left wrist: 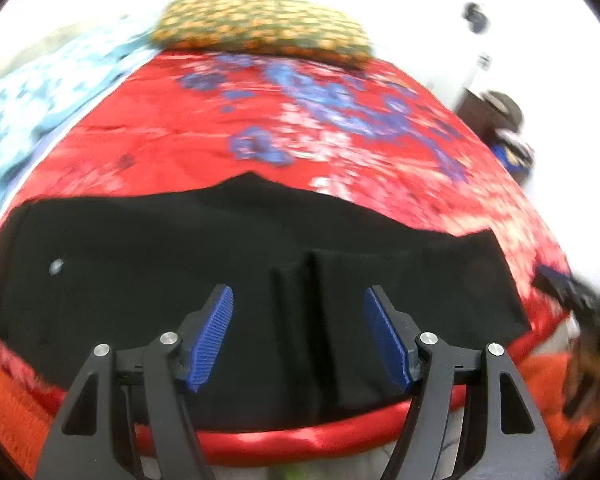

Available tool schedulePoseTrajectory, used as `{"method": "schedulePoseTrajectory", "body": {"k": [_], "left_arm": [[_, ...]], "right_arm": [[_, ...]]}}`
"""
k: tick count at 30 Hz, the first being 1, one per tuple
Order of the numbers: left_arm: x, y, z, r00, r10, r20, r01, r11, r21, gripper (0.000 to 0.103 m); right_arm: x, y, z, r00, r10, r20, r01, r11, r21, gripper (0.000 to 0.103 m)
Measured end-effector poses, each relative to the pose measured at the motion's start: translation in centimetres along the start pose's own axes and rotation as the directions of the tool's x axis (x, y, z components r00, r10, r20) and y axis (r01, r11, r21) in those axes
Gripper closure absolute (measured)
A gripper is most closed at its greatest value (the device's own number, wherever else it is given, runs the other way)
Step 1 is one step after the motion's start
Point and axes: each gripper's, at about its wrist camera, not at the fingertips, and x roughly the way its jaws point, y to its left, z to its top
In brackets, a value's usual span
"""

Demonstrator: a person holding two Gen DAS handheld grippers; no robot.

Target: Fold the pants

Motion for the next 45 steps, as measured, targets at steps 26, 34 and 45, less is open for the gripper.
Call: {"method": "schedulePoseTrajectory", "body": {"k": [26, 34, 45], "left_arm": [[2.6, -0.1, -1.0, 0.994, -0.018, -0.108, 0.022, 0.999, 0.036, 0.02], [2.5, -0.3, -1.2, 0.995, 0.008, -0.103, -0.002, 0.998, 0.055, 0.019], [2.6, 4.5, -0.5, 0.988, 0.126, -0.093, -0.134, 0.987, -0.091, 0.017]], "right_arm": [[-0.2, 0.5, -3.0, 0.976, -0.212, -0.053, 0.213, 0.977, 0.008, 0.016], [0.4, -0.8, -4.7, 0.96, -0.265, -0.087, 0.269, 0.962, 0.037, 0.016], [2.3, -1.8, -5.9, 0.944, -0.298, -0.144, 0.308, 0.95, 0.052, 0.016]]}}
